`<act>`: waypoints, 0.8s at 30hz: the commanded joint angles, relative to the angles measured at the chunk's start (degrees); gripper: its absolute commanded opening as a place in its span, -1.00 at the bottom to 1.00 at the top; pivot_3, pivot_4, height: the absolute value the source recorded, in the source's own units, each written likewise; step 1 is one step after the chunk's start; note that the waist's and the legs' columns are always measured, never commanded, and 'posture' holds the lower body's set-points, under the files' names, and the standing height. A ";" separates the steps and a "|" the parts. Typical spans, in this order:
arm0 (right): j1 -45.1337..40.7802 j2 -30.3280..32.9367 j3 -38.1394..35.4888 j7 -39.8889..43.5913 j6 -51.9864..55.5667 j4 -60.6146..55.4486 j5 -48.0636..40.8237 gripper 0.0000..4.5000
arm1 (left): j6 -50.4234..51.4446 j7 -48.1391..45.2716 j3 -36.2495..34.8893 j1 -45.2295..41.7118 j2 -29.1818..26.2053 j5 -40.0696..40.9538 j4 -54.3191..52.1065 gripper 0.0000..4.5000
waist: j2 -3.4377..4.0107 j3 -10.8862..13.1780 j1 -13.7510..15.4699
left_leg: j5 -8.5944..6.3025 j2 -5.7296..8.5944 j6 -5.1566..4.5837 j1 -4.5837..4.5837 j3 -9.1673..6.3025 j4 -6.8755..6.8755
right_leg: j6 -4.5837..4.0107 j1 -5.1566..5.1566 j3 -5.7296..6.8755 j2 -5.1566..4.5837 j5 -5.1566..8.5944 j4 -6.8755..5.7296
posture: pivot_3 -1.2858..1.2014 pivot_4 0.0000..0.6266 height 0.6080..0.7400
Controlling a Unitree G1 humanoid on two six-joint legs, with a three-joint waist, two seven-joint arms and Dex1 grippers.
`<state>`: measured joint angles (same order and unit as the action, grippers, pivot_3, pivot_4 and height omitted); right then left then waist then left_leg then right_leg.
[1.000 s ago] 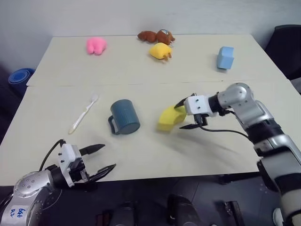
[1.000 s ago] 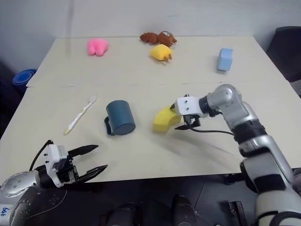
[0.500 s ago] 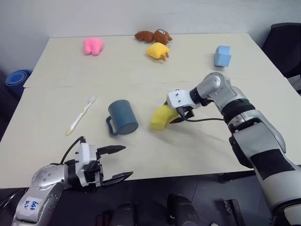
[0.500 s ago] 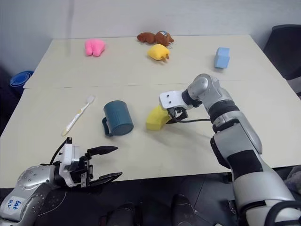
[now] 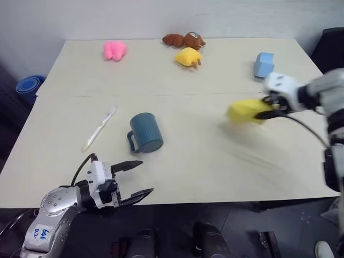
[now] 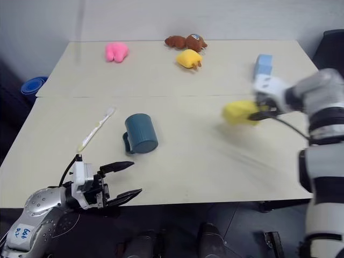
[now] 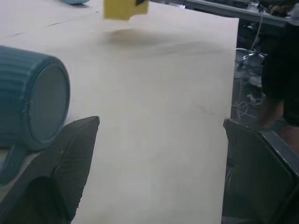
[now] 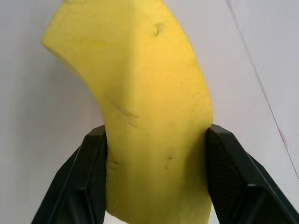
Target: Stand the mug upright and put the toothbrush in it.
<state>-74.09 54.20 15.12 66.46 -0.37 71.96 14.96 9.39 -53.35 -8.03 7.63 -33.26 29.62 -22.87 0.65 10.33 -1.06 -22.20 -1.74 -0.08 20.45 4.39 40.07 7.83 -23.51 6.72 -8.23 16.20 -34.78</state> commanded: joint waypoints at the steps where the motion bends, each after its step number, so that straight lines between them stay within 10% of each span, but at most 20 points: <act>1: 2.56 4.91 -3.44 -12.86 4.23 2.58 0.41 0.04 | -1.25 1.44 -1.34 -1.26 0.74 0.07 1.03 1.00 | 0.02 0.01 -0.39 | 0.01 -0.01 0.00 -0.01 0.07 0.01 | 0.00 0.00 -0.01 0.00 0.00 -0.01 | 0.03 -0.52 1.00; 6: 8.24 4.87 -9.57 -18.62 4.84 4.22 -3.63 0.04 | -0.14 0.66 -1.40 -1.64 -0.20 0.46 2.27 1.00 | 0.12 0.04 -1.78 | 0.03 -0.10 -0.01 -0.27 0.64 -0.06 | -0.03 -0.01 -0.19 -0.01 0.01 -0.02 | 0.03 -0.52 1.00; 13: 9.26 5.26 -13.55 -17.40 1.36 2.83 -5.57 0.99 | 0.14 -0.66 -3.64 -3.66 -2.13 1.20 5.54 1.00 | 0.37 0.13 -1.81 | 0.04 -0.10 -0.02 -0.27 0.77 -0.08 | -0.02 -0.18 -0.37 -0.02 0.01 -0.17 | 0.03 -0.52 1.00; 19: 9.91 8.96 -18.14 -4.37 -11.18 -0.94 -10.49 0.99 | -0.54 -1.64 -7.75 -2.32 -3.67 1.61 7.82 1.00 | 0.49 0.22 -0.88 | 0.03 -0.06 -0.04 -0.20 0.76 -0.05 | -0.01 -0.18 -0.36 -0.06 0.00 -0.05 | 0.03 -0.52 1.00; 24: 20.84 3.60 -33.26 17.21 -11.59 -14.15 -31.65 0.99 | 2.98 1.51 -16.91 3.35 -4.88 3.14 8.23 1.00 | 0.37 0.26 -0.71 | 0.03 -0.12 -0.04 -0.23 0.72 -0.06 | 0.00 -0.09 -0.28 -0.01 0.00 0.02 | 0.03 -0.52 1.00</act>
<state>-59.64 59.81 -12.17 76.58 -12.21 66.49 -7.04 10.29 -54.13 -18.71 8.21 -37.10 30.63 -14.66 1.02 10.59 -1.77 -22.18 -1.87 -0.12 20.19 5.11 40.02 7.84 -23.59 6.44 -8.24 16.19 -34.80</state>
